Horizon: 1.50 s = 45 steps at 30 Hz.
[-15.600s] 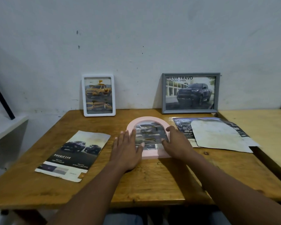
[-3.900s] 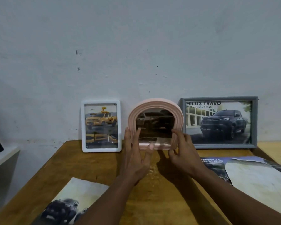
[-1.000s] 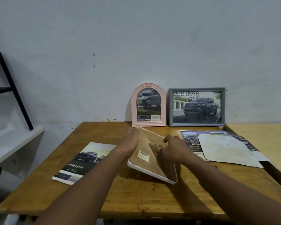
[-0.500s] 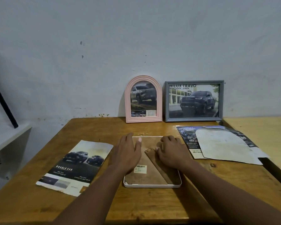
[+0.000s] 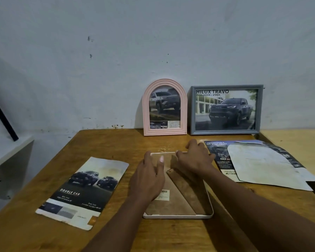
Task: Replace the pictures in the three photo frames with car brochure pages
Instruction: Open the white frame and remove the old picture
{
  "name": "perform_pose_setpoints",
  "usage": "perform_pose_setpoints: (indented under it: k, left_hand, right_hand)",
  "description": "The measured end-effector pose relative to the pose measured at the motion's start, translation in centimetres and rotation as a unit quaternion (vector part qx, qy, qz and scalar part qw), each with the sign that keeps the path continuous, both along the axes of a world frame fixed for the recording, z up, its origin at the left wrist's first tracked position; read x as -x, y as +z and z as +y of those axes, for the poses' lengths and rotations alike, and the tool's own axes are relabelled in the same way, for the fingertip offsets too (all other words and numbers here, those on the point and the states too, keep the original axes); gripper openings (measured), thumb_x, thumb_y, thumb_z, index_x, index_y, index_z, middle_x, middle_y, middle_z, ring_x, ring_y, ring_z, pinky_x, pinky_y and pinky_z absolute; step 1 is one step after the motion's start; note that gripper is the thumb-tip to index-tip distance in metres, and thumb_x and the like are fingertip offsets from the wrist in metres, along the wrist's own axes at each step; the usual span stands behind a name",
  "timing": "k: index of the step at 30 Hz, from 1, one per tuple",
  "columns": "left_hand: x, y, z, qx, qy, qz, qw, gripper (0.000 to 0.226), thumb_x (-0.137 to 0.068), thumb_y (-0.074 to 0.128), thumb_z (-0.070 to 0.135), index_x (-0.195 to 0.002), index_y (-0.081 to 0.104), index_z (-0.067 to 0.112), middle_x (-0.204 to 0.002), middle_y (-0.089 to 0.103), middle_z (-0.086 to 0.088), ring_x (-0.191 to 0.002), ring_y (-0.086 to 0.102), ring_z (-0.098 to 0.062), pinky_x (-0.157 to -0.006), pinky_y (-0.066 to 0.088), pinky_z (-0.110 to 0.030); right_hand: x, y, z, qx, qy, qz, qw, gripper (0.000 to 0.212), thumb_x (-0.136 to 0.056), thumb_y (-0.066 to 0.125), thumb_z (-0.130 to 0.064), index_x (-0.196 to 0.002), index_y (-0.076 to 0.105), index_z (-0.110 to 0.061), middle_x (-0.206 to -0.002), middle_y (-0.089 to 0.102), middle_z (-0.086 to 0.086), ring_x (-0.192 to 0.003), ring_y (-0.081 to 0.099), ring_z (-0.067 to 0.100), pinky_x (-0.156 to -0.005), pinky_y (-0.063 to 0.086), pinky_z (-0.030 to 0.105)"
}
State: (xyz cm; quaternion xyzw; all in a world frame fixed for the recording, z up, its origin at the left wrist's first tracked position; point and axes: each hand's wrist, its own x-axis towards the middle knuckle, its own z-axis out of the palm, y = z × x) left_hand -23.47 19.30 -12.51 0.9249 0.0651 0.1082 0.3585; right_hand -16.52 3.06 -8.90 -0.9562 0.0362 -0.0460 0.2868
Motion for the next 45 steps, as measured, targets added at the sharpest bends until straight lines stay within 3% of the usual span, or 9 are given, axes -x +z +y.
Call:
perform_pose_setpoints:
  k: [3,6,10,17,20,30,38,42,45]
  left_hand:
    - [-0.3,0.0,-0.2,0.009,0.021,-0.004,1.0,0.068,-0.098,0.021,0.068,-0.155,0.022,0.03,-0.152,0.046,-0.006,-0.135,0.047,-0.027,-0.106,0.043,-0.047]
    - [-0.3,0.0,-0.4,0.005,0.04,0.001,0.999,0.063,-0.103,0.026,0.059,-0.157,0.022,0.027,-0.153,0.044,-0.008,-0.136,0.046,-0.028,-0.107,0.043,-0.047]
    - [-0.3,0.0,-0.4,0.01,0.043,0.004,0.999,0.073,-0.096,0.015,0.07,-0.156,0.024,0.029,-0.158,0.04,-0.006,-0.141,0.041,-0.028,-0.111,0.04,-0.051]
    - [-0.1,0.1,-0.3,0.043,0.04,-0.064,0.996,0.079,-0.089,0.013,0.072,-0.153,0.031,0.029,-0.152,0.044,-0.002,-0.136,0.044,-0.023,-0.107,0.041,-0.044]
    - [0.0,0.0,-0.3,0.069,0.048,-0.083,0.993,0.082,-0.088,0.011,0.078,-0.152,0.033,0.032,-0.153,0.043,0.001,-0.136,0.044,-0.021,-0.106,0.041,-0.044]
    - [-0.4,-0.3,-0.2,0.1,0.011,-0.08,0.992,0.097,-0.076,0.001,0.092,-0.152,0.03,0.039,-0.154,0.041,0.007,-0.136,0.042,-0.016,-0.106,0.038,-0.04]
    - [0.2,0.5,-0.4,0.124,0.028,-0.1,0.987,0.077,-0.09,0.015,0.076,-0.153,0.03,0.034,-0.155,0.039,0.005,-0.134,0.041,-0.014,-0.097,0.032,-0.031]
    - [0.6,0.8,-0.5,0.144,0.039,-0.109,0.983,0.074,-0.089,0.018,0.071,-0.151,0.033,0.033,-0.152,0.042,0.004,-0.12,0.038,-0.003,-0.092,0.032,-0.029]
    - [0.5,0.7,-0.4,0.152,0.043,-0.111,0.981,0.076,-0.089,0.017,0.072,-0.15,0.035,0.032,-0.151,0.044,0.003,-0.118,0.038,-0.003,-0.09,0.033,-0.029]
  right_hand:
    - [-0.5,0.6,1.9,-0.024,0.008,-0.01,1.0,0.049,-0.084,0.056,-0.055,-0.12,0.046,-0.023,-0.116,0.059,0.005,-0.121,0.049,0.031,-0.104,0.026,0.054]
    - [0.2,0.0,4.2,0.003,0.049,-0.023,0.999,0.052,-0.085,0.054,-0.052,-0.125,0.042,-0.022,-0.125,0.053,0.01,-0.123,0.044,0.033,-0.104,0.032,0.051]
    - [-0.2,-0.4,2.5,-0.033,0.04,-0.044,0.998,0.045,-0.091,0.058,-0.039,-0.126,0.042,-0.017,-0.126,0.051,0.011,-0.112,0.052,0.028,-0.093,0.047,0.042]
    - [-0.7,-1.2,0.7,0.055,0.084,-0.07,0.992,0.037,-0.094,0.053,-0.041,-0.122,0.051,-0.017,-0.109,0.065,0.006,-0.103,0.055,0.023,-0.077,0.047,0.034]
    - [-0.6,-1.5,0.7,0.084,0.08,-0.087,0.989,0.035,-0.095,0.05,-0.045,-0.118,0.051,-0.018,-0.108,0.063,0.005,-0.101,0.055,0.022,-0.082,0.048,0.037]
    - [-1.6,-2.2,0.3,0.047,0.0,-0.079,0.996,0.039,-0.092,0.042,-0.054,-0.11,0.041,-0.02,-0.118,0.055,0.011,-0.114,0.046,0.032,-0.097,0.031,0.051]
    - [-1.5,-0.9,0.0,-0.019,0.007,-0.082,0.996,0.029,-0.092,0.046,-0.051,-0.103,0.042,-0.024,-0.109,0.06,0.004,-0.116,0.046,0.029,-0.103,0.027,0.056]
    - [-1.4,-0.3,-0.7,-0.073,0.015,-0.089,0.993,0.022,-0.092,0.054,-0.043,-0.096,0.045,-0.024,-0.095,0.057,-0.002,-0.106,0.051,0.027,-0.096,0.041,0.05]
    - [-0.9,-0.5,-1.1,-0.124,0.022,-0.131,0.983,0.02,-0.092,0.057,-0.039,-0.091,0.044,-0.024,-0.085,0.055,-0.002,-0.091,0.055,0.023,-0.08,0.048,0.042]
